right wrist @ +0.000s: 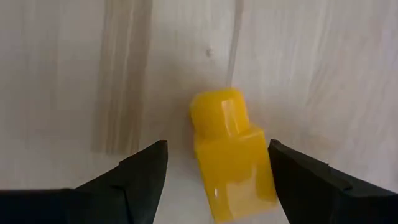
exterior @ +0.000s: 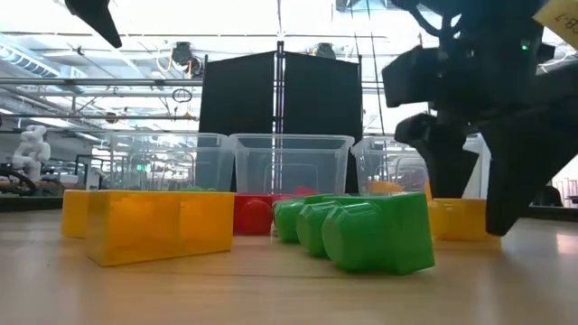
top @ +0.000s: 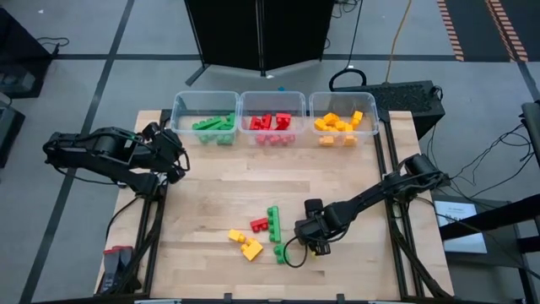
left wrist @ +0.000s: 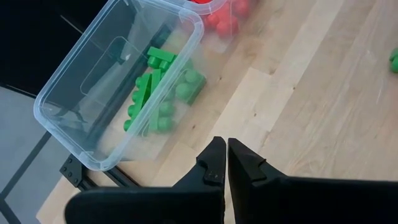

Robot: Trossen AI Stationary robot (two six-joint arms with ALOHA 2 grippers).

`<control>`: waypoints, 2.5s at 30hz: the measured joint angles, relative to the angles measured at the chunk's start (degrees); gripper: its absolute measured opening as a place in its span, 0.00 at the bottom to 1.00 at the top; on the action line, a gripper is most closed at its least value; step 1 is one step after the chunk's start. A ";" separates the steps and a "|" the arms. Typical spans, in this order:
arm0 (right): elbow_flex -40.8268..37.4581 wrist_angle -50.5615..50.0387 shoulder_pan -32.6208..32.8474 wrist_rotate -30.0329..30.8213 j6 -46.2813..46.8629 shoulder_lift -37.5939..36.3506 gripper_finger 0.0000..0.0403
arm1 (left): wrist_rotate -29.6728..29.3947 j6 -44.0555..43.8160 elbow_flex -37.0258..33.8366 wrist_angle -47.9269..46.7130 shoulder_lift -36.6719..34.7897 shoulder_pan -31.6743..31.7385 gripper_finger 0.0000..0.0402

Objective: Sort blocks
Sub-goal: Put the yellow game piece with 1 stud into the right transparent bin, then put the red game piece with 2 studs into the center transparent bin

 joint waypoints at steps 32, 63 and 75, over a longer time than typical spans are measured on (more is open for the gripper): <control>10.66 -8.32 -24.72 19.21 1.01 -15.14 0.28 | 0.00 -1.03 0.00 -0.02 0.00 0.00 0.00; 10.64 -19.47 -71.86 4.43 4.20 -10.37 0.28 | 0.00 0.11 0.00 -0.02 0.00 -0.01 0.00; 20.31 -27.12 -72.04 3.24 0.80 -10.98 0.77 | 0.31 0.11 0.02 -0.02 0.00 0.00 0.00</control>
